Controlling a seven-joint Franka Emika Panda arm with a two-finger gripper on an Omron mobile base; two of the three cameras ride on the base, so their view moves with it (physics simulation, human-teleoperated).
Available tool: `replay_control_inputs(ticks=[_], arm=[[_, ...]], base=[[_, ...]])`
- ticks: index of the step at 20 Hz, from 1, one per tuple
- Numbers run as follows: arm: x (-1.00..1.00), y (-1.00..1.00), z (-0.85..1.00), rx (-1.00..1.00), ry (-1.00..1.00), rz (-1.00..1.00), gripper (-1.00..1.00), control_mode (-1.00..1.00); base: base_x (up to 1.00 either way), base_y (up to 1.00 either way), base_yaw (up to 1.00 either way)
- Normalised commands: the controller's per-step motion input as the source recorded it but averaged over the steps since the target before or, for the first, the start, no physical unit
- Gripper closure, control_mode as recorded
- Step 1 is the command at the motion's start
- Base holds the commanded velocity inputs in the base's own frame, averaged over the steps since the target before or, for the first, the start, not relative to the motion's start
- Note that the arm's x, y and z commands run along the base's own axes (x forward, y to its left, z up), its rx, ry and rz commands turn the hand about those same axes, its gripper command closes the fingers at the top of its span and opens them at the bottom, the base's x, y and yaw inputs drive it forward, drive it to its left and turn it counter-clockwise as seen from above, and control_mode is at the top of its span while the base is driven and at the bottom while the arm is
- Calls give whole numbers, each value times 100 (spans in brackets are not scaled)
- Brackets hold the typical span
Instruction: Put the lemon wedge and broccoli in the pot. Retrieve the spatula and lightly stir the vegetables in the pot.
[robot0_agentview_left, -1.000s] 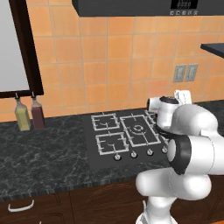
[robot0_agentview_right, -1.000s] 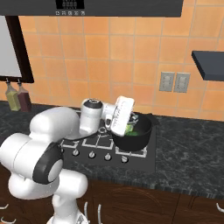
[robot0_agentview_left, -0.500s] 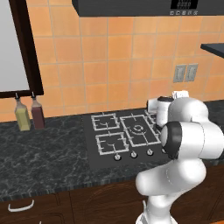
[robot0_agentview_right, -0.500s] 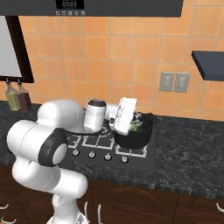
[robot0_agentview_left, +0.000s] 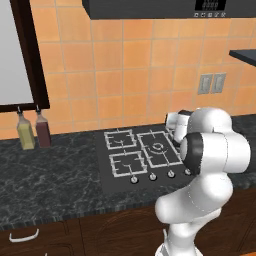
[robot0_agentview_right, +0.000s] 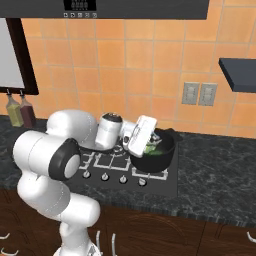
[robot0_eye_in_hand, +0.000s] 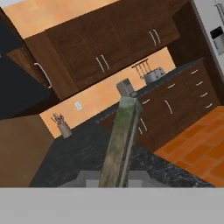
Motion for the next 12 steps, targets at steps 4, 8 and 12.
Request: replay_control_inputs(ticks=[4,8,12], arm=[[0,0,57,27,16,0,100,-100],[-7,0,90,10,14,2,100,-100],[-32,-8,71,1,18,12,100,-100]], base=[[0,0,0],[0,0,0],[0,0,0]])
